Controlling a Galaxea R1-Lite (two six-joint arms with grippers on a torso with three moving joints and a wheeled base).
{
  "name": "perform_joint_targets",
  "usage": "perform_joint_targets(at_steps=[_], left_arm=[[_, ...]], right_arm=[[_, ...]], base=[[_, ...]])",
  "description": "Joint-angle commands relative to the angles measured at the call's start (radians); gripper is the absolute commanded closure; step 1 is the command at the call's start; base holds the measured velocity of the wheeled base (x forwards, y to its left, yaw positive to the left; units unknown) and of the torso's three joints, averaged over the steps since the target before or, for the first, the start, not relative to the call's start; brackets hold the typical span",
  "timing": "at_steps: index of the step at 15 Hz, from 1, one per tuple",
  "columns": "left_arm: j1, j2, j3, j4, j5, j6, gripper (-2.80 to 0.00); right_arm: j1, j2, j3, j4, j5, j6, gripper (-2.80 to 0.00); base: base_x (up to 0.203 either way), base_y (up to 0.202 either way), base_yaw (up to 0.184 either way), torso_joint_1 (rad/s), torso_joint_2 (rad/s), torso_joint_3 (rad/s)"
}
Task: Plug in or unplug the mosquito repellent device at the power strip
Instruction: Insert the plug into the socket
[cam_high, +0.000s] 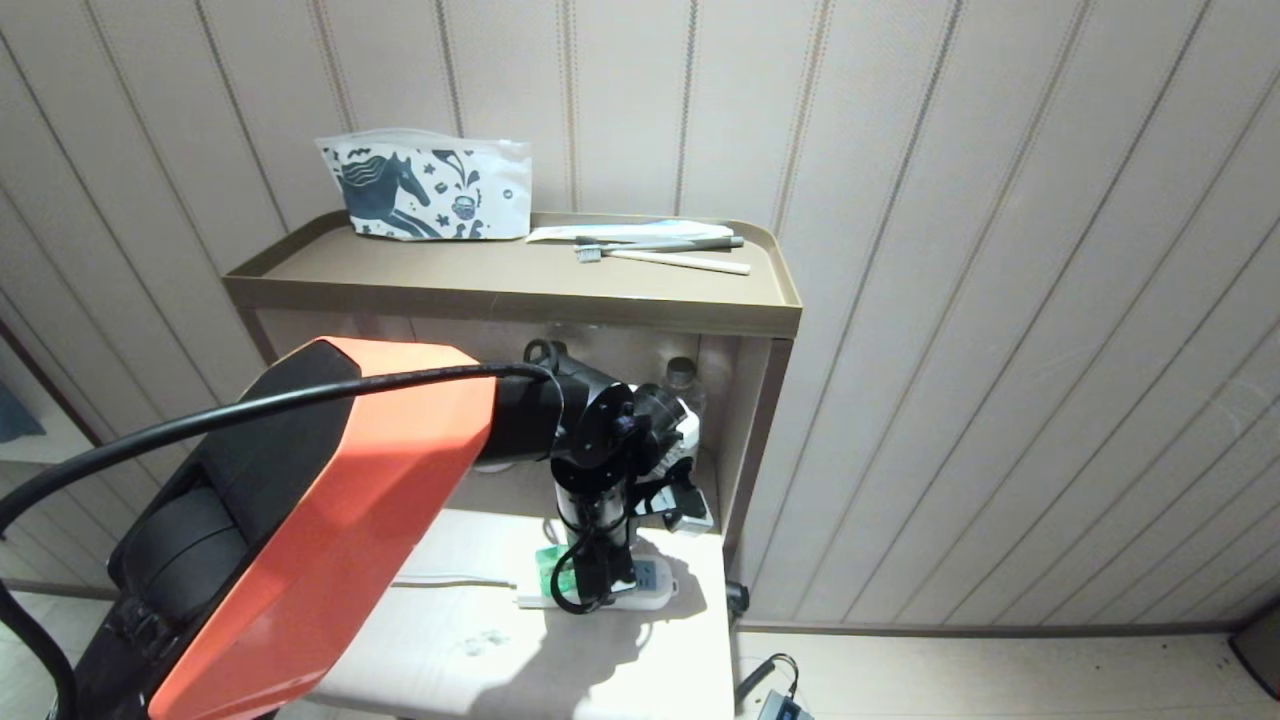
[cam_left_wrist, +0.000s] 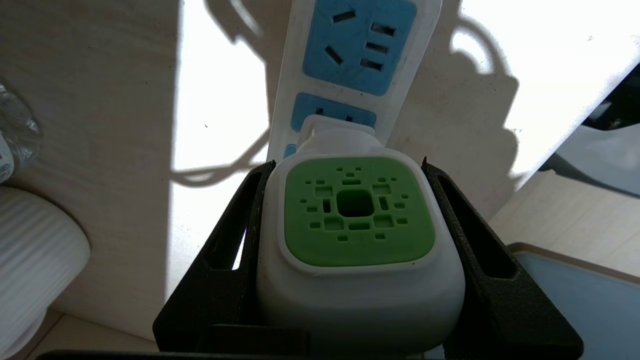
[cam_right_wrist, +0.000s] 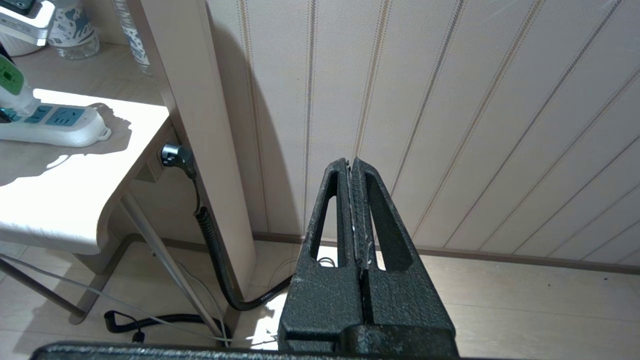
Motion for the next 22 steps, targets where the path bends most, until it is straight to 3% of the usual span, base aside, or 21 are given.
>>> perform_joint_targets(at_steps=[1,22], left_arm=[[-0.015,0.031,-0.001,0.000,-0.006,0.004,0.00],[0.027,0.053,0.004,0.014,-0.011,-0.056,0.00]], right_arm=[[0.000,0.000,0.000,0.000,0.000,-0.001,0.00],[0.000,0.000,0.000,0.000,0.000,-0.001,0.00]], base=[[0.000,0.000,0.000,0.000,0.00,0.000],[0.000,0.000,0.000,0.000,0.00,0.000]])
